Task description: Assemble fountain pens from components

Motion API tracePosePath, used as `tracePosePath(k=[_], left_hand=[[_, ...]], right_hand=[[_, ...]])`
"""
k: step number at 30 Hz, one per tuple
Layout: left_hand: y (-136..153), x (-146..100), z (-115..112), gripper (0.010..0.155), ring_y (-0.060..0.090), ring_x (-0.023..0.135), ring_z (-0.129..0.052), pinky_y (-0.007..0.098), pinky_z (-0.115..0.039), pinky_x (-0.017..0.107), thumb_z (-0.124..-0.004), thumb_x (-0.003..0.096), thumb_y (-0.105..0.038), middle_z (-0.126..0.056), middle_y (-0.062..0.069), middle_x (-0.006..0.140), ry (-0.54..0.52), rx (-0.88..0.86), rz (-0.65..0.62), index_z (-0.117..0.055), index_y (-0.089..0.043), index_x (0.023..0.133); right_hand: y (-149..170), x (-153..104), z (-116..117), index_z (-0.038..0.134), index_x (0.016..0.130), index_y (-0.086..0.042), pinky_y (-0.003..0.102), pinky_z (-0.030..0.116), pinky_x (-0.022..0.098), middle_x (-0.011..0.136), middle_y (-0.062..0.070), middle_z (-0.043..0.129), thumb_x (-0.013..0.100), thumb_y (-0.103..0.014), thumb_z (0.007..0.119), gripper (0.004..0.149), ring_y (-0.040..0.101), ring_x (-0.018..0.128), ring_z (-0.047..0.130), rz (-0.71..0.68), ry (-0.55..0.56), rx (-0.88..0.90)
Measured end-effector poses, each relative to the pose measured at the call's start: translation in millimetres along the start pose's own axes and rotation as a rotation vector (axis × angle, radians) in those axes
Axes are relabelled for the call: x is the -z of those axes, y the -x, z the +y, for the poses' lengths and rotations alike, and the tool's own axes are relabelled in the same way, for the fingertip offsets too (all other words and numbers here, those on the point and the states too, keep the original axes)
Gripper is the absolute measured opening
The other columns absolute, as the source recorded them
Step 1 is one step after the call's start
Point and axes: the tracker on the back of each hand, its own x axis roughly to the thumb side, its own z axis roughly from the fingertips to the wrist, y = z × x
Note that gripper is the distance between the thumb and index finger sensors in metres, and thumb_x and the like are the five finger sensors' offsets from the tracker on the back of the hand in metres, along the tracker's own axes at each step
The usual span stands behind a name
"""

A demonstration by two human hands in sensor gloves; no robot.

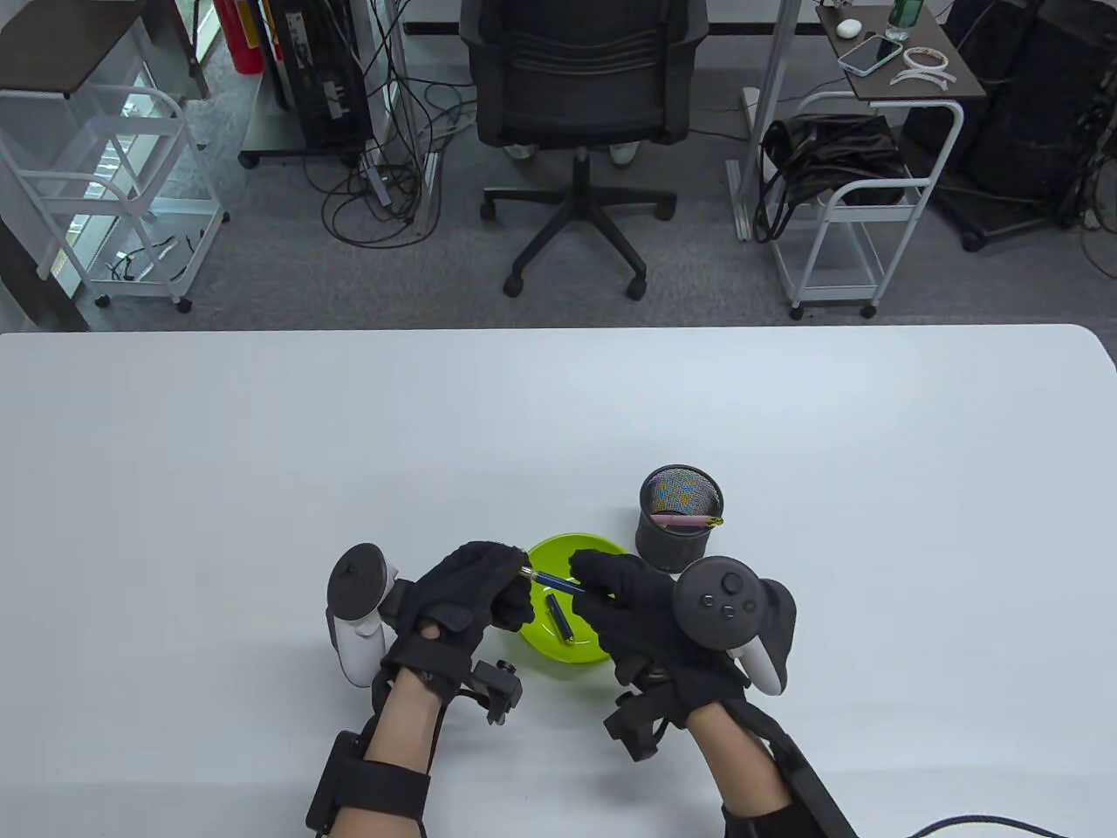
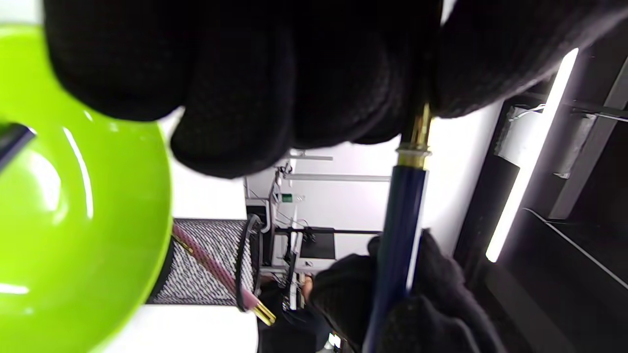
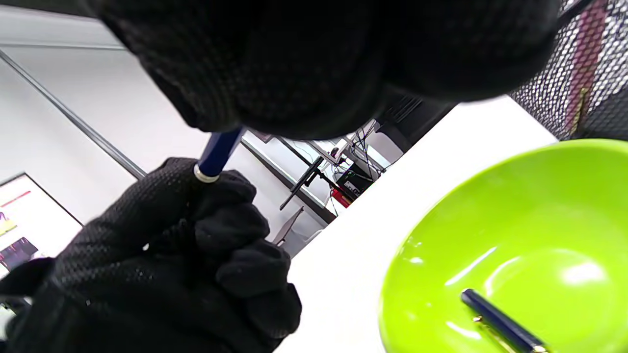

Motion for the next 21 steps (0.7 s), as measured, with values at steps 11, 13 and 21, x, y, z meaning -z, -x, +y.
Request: tracePosePath(k=[11, 13, 21], left_hand=[[3.6, 7.1, -13.2, 0.039, 0.026, 0.046, -0.100, 0.049, -0.083, 0.039, -0.081, 0.0526, -0.046, -0.098, 0.009, 0.060, 0.254, 0.100, 0.033, -0.090, -0.015, 0.074], [3.7, 8.0, -15.5, 0.038, 0.025, 0.045, -0.101, 0.049, -0.084, 0.038, -0.080, 0.0527, -0.045, -0.099, 0.009, 0.059, 0.252, 0.148, 0.040, -0.092, -0.015, 0.073], [5.3, 6.7, -7.9, 0.039, 0.026, 0.045, -0.100, 0.050, -0.083, 0.038, -0.075, 0.0537, -0.045, -0.098, 0.009, 0.059, 0.180, 0.158, 0.054, -0.092, -0.015, 0.074]], right_hand=[[37.9, 7.9, -6.2, 0.073, 0.093, -0.011, 0.037, 0.089, 0.007, 0.038, 0.001, 0.099, 0.050, -0.042, 0.066, 0.053, 0.010, 0.003, 0.094, 0.193, -0.006, 0.237], [43.4, 9.0, -7.8, 0.074, 0.091, -0.011, 0.037, 0.089, 0.007, 0.034, -0.002, 0.098, 0.049, -0.046, 0.065, 0.056, 0.009, 0.002, 0.093, 0.224, -0.013, 0.228], [39.3, 12.6, -2.2, 0.075, 0.089, -0.020, 0.040, 0.089, 0.018, 0.061, 0.002, 0.094, 0.044, -0.050, 0.083, 0.054, 0.014, 0.018, 0.096, 0.164, -0.197, 0.243]])
